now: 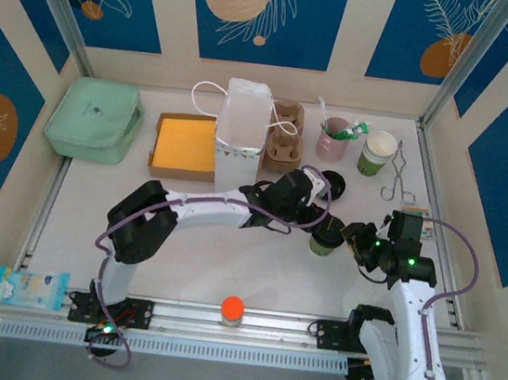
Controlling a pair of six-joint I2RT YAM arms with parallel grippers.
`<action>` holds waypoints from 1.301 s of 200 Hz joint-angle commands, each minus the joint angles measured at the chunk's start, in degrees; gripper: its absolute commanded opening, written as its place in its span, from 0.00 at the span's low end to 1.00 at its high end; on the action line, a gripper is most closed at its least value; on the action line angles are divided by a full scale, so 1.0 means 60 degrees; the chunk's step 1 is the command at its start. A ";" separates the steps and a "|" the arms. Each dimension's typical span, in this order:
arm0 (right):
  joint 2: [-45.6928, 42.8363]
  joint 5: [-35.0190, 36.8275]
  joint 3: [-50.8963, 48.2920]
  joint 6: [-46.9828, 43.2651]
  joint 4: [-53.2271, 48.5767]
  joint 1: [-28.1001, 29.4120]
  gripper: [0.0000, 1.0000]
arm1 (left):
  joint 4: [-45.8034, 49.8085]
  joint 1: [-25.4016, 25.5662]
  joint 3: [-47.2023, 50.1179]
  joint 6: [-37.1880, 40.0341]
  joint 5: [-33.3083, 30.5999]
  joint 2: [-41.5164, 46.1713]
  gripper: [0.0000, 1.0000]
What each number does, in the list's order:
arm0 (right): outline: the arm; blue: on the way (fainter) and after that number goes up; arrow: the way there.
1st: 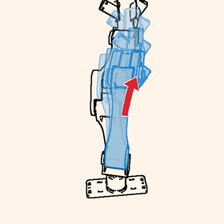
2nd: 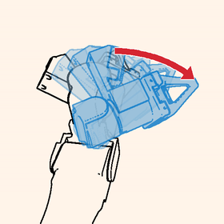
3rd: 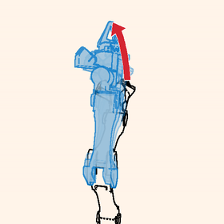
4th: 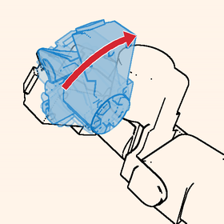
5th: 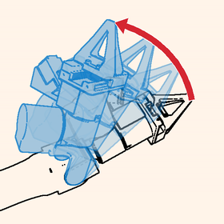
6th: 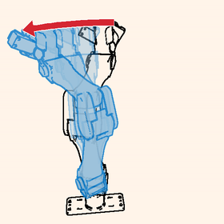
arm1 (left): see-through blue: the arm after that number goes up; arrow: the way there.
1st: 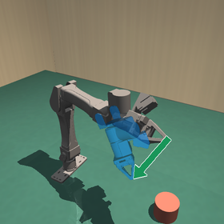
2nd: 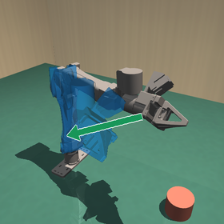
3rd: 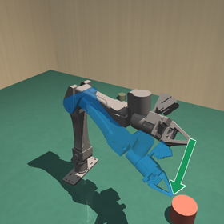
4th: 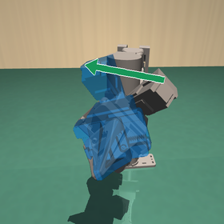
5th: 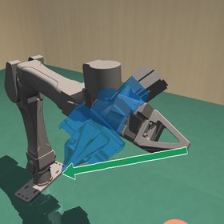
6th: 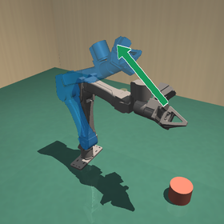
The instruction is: Pack the takeout coffee
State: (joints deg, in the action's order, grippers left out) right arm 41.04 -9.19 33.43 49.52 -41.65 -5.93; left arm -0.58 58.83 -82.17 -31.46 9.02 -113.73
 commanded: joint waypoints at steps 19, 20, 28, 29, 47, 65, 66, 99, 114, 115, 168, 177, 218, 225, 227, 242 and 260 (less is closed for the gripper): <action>-0.0086 -0.0189 0.0332 -0.0170 -0.0320 -0.0053 0.40 | 0.1091 0.0127 -0.0219 0.0347 0.0087 -0.0213 0.51; -0.0086 -0.0193 0.0332 -0.0169 -0.0322 -0.0052 0.40 | 0.1107 0.0120 -0.0220 0.0349 0.0090 -0.0209 0.51; -0.0088 -0.0197 0.0346 -0.0193 -0.0321 -0.0051 0.41 | 0.1149 0.0100 -0.0235 0.0384 0.0094 -0.0143 0.53; -0.0087 -0.0197 0.0339 -0.0194 -0.0315 -0.0051 0.41 | 0.1150 0.0099 -0.0235 0.0390 0.0094 -0.0137 0.53; -0.0086 -0.0211 0.0345 -0.0222 -0.0316 -0.0051 0.43 | 0.1162 0.0056 -0.0289 0.0410 0.0138 0.0033 0.57; -0.0086 -0.0212 0.0329 -0.0225 -0.0304 -0.0051 0.44 | 0.1156 0.0054 -0.0456 0.0414 0.0259 0.0166 0.60; -0.0086 -0.0211 0.0323 -0.0225 -0.0292 -0.0051 0.44 | 0.1154 0.0054 -0.0470 0.0412 0.0265 0.0171 0.60; -0.0086 -0.0269 0.0375 -0.0267 -0.0302 -0.0051 0.46 | 0.1126 0.0012 -0.0859 0.0339 0.0523 0.0189 0.65; -0.0086 -0.0265 0.0429 -0.0313 -0.0335 -0.0051 0.48 | 0.1161 -0.0030 -0.1085 0.0322 0.0604 0.0115 0.67; -0.0086 -0.0260 0.0432 -0.0313 -0.0344 -0.0051 0.48 | 0.1163 -0.0032 -0.1100 0.0322 0.0606 0.0116 0.67; -0.0015 0.0300 0.0877 -0.0991 -0.0906 0.0044 0.54 | 0.1464 -0.0176 -0.1670 0.0432 0.0669 0.0125 0.70; 0.0028 0.0624 0.1074 -0.1212 -0.1147 0.0171 0.56 | 0.1534 -0.0229 -0.1675 0.0461 0.0639 0.0235 0.71; 0.0586 0.2340 0.2183 -0.1758 -0.2262 0.1377 0.99 | 0.1664 -0.0579 -0.1068 0.0625 0.0260 0.1260 0.72; 0.0775 0.2755 0.2386 -0.1703 -0.2443 0.1800 0.99 | 0.1693 -0.0630 -0.0908 0.0683 0.0140 0.1472 0.72; 0.0825 0.2826 0.2431 -0.1694 -0.2476 0.1917 0.99 | 0.1715 -0.0645 -0.0850 0.0705 0.0102 0.1544 0.72; 0.1150 0.3744 0.2762 -0.1448 -0.2727 0.2841 0.99 | 0.1856 -0.0699 -0.0466 0.0830 -0.0201 0.2019 0.72; 0.1700 0.4582 0.3275 -0.1163 -0.3195 0.3753 1.00 | 0.2063 -0.0737 0.0082 0.0976 -0.0625 0.2614 0.72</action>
State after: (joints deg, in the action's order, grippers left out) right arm 48.40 8.29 49.10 40.93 -54.63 11.27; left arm 9.52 54.78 -85.08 -28.01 9.23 -103.48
